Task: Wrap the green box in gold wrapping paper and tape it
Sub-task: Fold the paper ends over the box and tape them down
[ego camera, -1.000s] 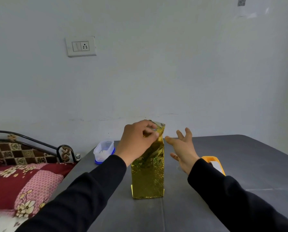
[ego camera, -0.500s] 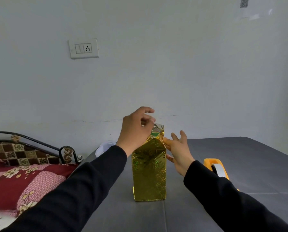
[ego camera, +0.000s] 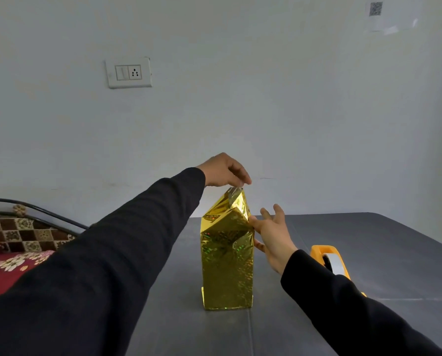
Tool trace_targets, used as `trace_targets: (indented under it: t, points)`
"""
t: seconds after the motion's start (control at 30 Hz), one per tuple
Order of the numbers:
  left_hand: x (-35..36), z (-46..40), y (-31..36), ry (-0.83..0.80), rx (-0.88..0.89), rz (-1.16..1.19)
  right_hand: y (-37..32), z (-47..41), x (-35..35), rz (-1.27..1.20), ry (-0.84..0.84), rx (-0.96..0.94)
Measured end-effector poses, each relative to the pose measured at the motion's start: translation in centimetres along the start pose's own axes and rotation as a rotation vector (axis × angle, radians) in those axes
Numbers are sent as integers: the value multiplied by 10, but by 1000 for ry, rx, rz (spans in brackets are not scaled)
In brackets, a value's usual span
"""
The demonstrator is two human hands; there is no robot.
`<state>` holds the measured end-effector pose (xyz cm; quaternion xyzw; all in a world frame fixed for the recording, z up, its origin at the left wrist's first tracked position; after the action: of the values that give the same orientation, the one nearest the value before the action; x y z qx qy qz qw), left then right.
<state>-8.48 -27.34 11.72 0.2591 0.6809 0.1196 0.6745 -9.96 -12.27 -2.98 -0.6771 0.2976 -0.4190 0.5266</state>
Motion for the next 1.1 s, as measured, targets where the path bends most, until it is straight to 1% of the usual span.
trace_targets:
  t: [0.03, 0.1, 0.13, 0.2, 0.3, 0.37, 0.43, 0.47, 0.67, 0.8, 0.97, 1.1]
  points:
    - [1, 2, -2, -34, 0, 6, 0, 0, 1, -2, -5, 2]
    - [7, 5, -8, -123, -35, -117, 0, -1, 2, 1, -13, 0]
    - [9, 5, -12, -130, -50, -178, 0, -1, 3, 4, -14, -1]
    - [9, 4, -15, -41, -29, -160, 1, -1, 4, 7, -16, -3]
    - [4, 6, -14, 189, 10, -61, -1, -1, 5, 10, -10, -7]
    - [4, 12, -9, 249, 31, 48, -1, -1, 5, 17, -9, -9]
    - [12, 21, -3, 208, 52, 156, -2, 0, 4, 31, -19, -15]
    - [18, 26, -1, 182, 52, 168, -2, 0, 4, 38, -26, -20]
    - [48, 52, -22, 91, -98, 92, -2, 1, 4, 60, -46, -34]
    - [62, 65, -41, 66, -128, 117, -1, 1, 6, 67, -34, -32]
    - [77, 71, -63, 37, -101, 269, -2, 2, 11, 59, -44, -37]
    - [84, 70, -72, -25, -62, 331, 0, 2, 11, 72, -48, -39]
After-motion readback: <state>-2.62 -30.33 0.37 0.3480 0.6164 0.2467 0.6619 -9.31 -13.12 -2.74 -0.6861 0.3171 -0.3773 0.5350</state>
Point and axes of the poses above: each hand's wrist, its own z-axis away from the middle knuckle, its own x-axis out of the palm, y = z × x, the point moved 2 cm from there along -z, towards the middle knuckle, and after that the axes turned 12 degrees about -y, right-handed, at the moved point
